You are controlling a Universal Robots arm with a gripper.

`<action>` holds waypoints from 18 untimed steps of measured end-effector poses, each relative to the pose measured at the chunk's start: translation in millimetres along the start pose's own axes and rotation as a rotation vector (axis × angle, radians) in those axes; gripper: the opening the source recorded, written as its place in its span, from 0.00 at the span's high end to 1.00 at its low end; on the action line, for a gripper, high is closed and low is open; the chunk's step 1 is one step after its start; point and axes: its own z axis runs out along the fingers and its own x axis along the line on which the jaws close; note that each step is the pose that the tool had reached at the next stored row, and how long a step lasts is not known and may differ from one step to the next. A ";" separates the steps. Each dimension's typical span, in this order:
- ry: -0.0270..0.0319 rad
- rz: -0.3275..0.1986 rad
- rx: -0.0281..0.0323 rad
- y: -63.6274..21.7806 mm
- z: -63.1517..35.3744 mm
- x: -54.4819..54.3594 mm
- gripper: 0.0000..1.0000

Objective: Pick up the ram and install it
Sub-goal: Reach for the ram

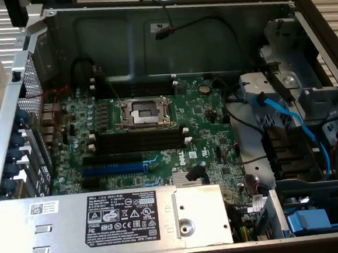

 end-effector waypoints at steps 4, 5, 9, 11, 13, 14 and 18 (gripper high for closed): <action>0.0102 -0.003 0.0231 3.2 0.5 11.4 0.90; 0.0094 -0.003 0.0365 3.3 0.6 13.6 0.90; 0.0010 -0.003 0.0780 7.6 1.2 20.0 0.90; -0.0063 -0.003 0.0800 13.3 1.4 21.5 0.90; -0.0139 -0.003 0.0797 18.2 1.6 24.4 0.90; -0.0158 -0.003 0.0796 18.8 1.7 28.2 0.90; -0.0237 -0.003 0.0767 18.2 2.3 45.4 0.90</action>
